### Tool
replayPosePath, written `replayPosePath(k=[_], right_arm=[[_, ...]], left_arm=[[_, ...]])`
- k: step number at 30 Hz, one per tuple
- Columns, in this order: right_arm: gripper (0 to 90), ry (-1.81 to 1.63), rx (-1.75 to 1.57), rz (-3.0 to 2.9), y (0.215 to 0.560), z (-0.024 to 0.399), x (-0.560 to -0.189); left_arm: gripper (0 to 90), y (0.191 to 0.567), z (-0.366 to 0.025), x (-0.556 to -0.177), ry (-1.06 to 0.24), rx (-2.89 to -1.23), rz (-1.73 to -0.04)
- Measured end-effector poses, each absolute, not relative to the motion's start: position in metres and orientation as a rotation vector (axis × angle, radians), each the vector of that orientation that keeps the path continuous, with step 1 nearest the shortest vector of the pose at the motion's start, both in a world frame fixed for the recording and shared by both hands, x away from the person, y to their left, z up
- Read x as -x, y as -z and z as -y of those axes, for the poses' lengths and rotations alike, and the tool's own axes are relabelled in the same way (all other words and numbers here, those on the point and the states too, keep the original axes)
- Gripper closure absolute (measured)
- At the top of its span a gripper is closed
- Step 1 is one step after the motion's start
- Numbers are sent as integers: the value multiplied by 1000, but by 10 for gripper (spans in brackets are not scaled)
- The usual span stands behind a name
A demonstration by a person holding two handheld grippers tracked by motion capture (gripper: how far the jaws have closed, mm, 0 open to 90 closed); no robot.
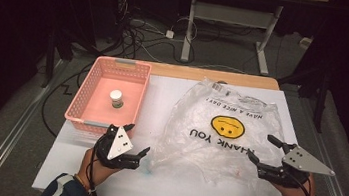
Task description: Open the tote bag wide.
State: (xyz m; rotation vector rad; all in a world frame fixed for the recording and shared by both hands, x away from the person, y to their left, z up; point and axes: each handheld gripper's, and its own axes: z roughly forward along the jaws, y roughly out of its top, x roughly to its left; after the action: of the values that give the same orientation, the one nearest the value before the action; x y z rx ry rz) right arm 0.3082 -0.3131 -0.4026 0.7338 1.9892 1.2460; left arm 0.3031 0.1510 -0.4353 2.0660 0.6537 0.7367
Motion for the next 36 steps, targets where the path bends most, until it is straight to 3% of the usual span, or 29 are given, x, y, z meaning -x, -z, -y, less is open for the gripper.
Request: replayPosePath(k=[11,16,25,28,31,36], right_arm=[[250,-1224,-765,-1948,398,324,-312],[303,-1112,-915,-1863,407,352,-331],[332,-935,-1174,-1914,434,382,-364],[364,-891,-1226,-1955,441,386,-373],[429,-868,-1274,-2010,449,389,-379],[684,-860,-1315,-2099,456,391,-385]], left_arm=[[163,440,-143,-301,-688,-2110,-624],[188,450,-125,-302,-615,-2239,-543],[221,463,-113,-314,-465,-2288,-574],[303,465,-113,-317,-421,-2290,-578],[443,466,-113,-319,-383,-2307,-584],[652,468,-112,-322,-327,-2356,-579]])
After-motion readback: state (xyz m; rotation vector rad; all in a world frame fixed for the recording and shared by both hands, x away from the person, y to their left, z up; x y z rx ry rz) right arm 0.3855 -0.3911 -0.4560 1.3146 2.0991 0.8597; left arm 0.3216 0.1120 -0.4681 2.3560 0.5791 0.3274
